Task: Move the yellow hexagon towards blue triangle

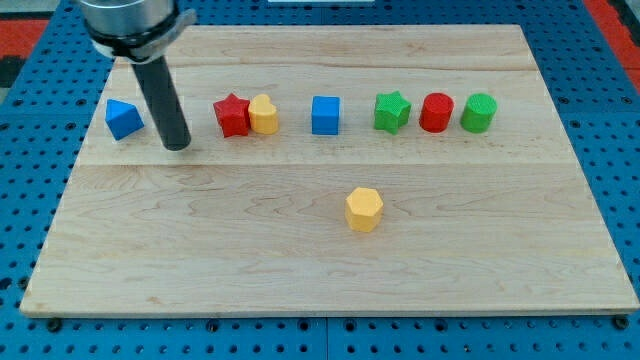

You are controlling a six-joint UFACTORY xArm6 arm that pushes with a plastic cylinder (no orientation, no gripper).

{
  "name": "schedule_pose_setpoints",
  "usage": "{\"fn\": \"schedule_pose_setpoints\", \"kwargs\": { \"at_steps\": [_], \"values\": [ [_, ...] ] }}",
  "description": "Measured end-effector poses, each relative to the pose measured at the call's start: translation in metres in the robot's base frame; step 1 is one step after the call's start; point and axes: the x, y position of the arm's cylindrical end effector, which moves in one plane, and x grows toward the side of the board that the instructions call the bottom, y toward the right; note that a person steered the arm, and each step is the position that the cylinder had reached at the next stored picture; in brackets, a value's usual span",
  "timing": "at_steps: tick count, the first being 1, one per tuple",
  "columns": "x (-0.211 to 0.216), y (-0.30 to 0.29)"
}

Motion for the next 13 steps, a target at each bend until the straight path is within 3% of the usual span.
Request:
{"fn": "schedule_pose_setpoints", "kwargs": {
  "at_steps": [1,2,3,4,5,6,7,9,10,11,12,13],
  "values": [
    [-0.027,0.017],
    [-0.029,0.04],
    [-0.01,0.019],
    [0.039,0.109],
    [0.045,0.245],
    [0.101,0.322],
    [0.127,0.258],
    [0.042,0.035],
    [0.057,0.04],
    [0.068,0.116],
    [0.057,0.168],
    [0.046,0.174]
  ]
}}
